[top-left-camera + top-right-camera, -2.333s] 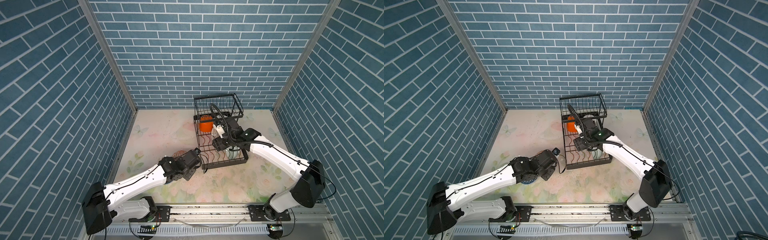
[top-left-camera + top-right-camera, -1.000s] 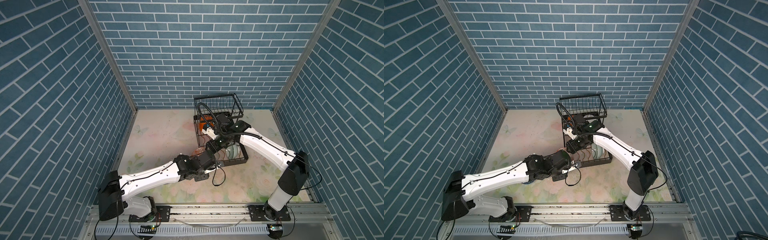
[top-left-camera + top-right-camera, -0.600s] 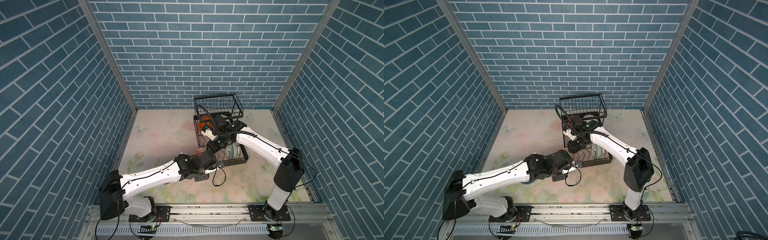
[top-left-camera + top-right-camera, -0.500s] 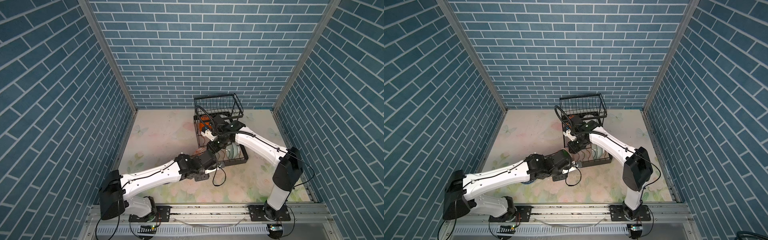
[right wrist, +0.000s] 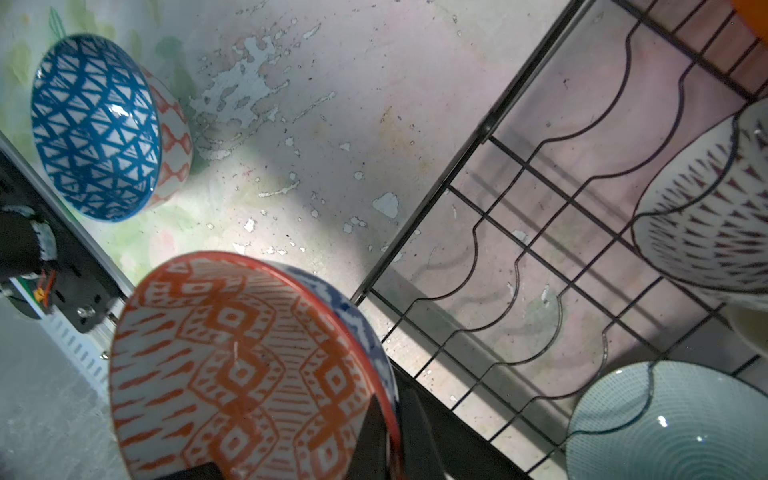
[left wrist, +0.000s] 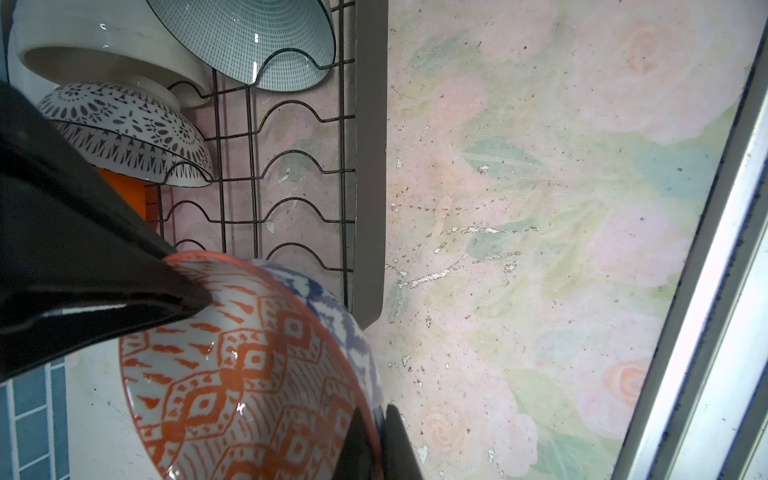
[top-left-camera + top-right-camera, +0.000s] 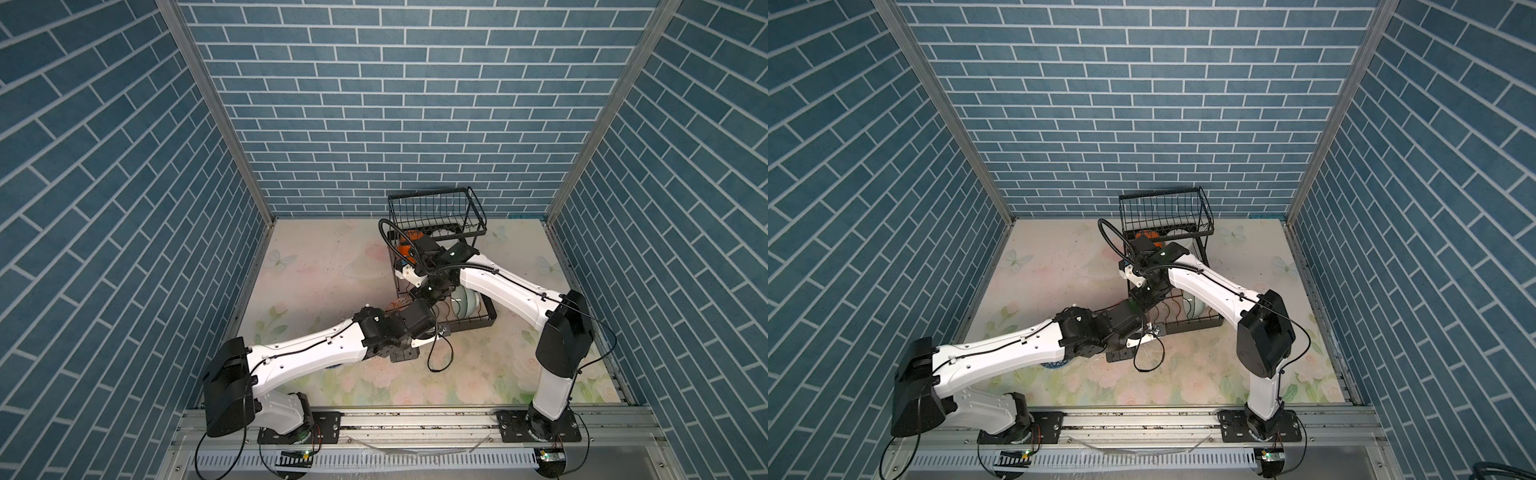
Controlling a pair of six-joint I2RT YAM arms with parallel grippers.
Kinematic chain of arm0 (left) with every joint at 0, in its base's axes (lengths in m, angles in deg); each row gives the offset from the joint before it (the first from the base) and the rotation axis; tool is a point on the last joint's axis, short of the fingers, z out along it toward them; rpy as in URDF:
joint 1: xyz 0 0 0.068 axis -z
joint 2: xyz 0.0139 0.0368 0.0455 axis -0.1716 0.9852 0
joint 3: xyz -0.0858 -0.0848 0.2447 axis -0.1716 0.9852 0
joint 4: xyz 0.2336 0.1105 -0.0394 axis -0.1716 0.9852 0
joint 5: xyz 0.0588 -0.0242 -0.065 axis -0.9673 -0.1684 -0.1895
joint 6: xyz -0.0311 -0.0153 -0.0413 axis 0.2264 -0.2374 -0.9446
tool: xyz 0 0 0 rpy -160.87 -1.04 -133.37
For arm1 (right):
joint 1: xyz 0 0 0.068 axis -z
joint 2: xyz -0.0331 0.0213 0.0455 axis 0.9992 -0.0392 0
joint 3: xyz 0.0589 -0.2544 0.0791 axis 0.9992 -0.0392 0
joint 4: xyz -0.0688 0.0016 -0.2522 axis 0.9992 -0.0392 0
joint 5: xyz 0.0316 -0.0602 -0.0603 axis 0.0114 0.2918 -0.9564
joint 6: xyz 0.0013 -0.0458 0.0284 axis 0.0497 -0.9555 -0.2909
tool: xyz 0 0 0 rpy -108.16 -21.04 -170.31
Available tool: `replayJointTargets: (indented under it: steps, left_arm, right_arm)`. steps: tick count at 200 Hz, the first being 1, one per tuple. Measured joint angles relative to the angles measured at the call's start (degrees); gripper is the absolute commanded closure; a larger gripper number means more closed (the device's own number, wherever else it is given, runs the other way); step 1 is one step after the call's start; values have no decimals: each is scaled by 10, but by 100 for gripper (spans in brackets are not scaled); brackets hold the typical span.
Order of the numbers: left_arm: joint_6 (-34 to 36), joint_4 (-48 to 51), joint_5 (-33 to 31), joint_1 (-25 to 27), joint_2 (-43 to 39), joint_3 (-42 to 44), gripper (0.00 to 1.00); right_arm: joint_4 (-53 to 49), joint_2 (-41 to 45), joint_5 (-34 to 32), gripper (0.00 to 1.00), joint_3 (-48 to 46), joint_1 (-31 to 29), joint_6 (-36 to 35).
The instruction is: Load the bowls into the dish rack
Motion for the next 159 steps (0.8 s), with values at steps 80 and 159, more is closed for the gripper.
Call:
replayJointTargets:
  steps: [80,159]
  left_arm:
    - [-9,-7,-12,0,2,3,82]
    - [-41,-52,-38,-4,-27,22,29]
  right_arm:
    - [8,-1,-4,100,1,0,-1]
    - [21,-1,-48,100,-1,14,6]
